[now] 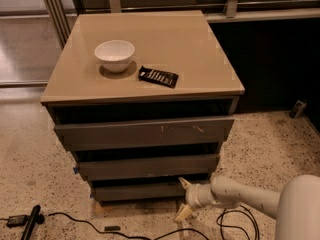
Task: Open bottom drawer
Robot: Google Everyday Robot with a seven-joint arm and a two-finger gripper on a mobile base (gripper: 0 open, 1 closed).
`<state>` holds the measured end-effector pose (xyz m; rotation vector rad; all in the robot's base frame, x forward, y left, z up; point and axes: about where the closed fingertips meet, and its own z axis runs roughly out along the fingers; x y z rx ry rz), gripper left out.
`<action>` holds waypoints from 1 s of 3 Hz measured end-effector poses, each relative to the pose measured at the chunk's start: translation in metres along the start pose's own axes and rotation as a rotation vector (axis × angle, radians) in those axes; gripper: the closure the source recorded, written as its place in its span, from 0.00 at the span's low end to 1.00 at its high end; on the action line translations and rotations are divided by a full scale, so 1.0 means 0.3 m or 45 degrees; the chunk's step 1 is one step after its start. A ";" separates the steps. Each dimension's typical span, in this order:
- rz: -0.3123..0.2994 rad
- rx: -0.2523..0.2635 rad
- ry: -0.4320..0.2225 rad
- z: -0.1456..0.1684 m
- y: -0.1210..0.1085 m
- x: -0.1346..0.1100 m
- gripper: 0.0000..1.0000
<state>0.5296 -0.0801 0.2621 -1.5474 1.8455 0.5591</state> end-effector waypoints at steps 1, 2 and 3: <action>0.016 0.003 0.002 0.065 -0.041 0.040 0.00; 0.032 0.009 0.011 0.125 -0.076 0.091 0.00; 0.044 0.012 0.024 0.181 -0.108 0.141 0.00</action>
Offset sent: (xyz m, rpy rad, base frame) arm 0.0475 -0.0033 -0.0739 -0.0146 0.0188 -0.0474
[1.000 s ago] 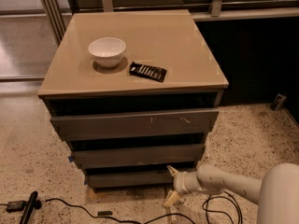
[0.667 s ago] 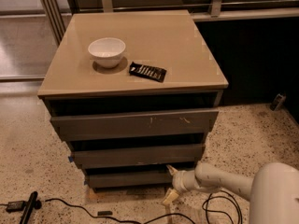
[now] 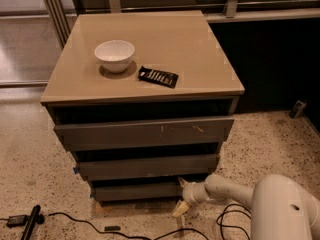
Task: Open bottom drawer
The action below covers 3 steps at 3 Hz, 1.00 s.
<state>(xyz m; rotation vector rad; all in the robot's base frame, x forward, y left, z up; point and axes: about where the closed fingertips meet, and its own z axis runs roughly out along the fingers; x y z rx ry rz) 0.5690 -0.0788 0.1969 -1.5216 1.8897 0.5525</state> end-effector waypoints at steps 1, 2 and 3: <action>0.019 -0.002 0.015 0.048 -0.032 0.049 0.00; 0.019 0.005 0.015 0.048 -0.042 0.050 0.19; 0.019 0.004 0.015 0.049 -0.041 0.050 0.42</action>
Offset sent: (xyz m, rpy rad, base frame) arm 0.0086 -0.0023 -0.0166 -0.0064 0.0122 -0.0086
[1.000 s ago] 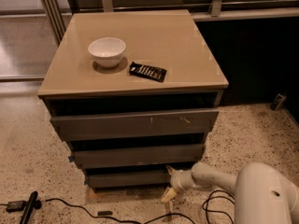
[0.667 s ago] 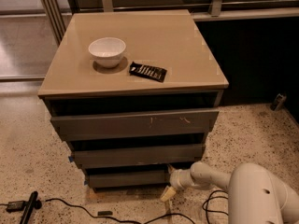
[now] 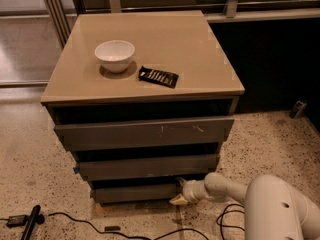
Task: Open bottom drawer
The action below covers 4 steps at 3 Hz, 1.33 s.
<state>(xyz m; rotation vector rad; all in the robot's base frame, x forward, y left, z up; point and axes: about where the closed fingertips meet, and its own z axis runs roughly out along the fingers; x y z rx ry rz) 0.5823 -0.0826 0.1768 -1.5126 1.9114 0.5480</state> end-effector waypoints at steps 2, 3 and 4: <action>0.000 0.000 0.000 -0.026 -0.004 -0.023 0.96; 0.000 0.000 0.000 -0.031 -0.004 -0.028 1.00; 0.019 0.003 -0.005 -0.048 0.040 -0.010 1.00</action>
Offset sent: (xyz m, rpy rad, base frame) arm -0.1026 -0.0805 -0.0077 0.0454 0.0219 -0.0950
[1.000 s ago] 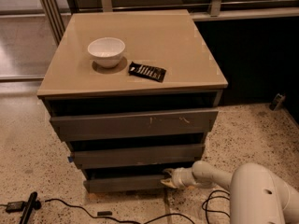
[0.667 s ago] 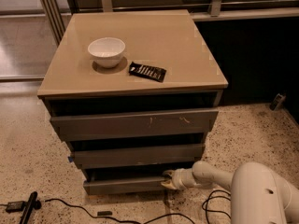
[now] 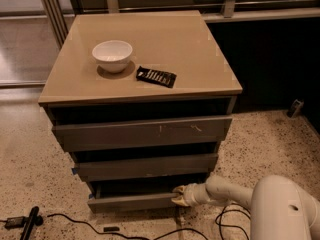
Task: Open bottom drawer
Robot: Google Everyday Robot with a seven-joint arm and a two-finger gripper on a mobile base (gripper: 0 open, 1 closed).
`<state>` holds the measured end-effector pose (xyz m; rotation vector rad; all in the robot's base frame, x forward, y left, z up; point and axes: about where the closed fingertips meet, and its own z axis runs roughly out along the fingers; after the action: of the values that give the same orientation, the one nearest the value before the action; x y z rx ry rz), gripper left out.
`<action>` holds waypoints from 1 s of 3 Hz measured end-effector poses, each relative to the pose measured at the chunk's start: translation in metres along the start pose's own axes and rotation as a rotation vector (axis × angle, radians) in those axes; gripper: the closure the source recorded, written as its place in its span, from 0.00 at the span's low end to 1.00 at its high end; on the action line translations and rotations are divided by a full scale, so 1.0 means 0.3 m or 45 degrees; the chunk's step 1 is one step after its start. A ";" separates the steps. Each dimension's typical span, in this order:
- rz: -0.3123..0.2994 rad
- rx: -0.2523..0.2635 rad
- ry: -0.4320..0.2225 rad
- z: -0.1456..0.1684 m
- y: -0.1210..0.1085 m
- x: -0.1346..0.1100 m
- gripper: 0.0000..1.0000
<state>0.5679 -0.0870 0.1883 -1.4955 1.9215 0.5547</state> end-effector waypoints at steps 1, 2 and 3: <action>0.000 0.000 0.000 -0.010 -0.001 -0.007 1.00; 0.027 0.000 -0.003 -0.027 0.060 0.014 0.98; 0.027 0.000 -0.003 -0.027 0.060 0.014 0.76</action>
Offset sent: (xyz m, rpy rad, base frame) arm -0.4700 -0.0739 -0.0286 0.1552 0.2969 -0.3458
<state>0.5482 -0.0905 0.1901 -1.4750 1.9376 0.5659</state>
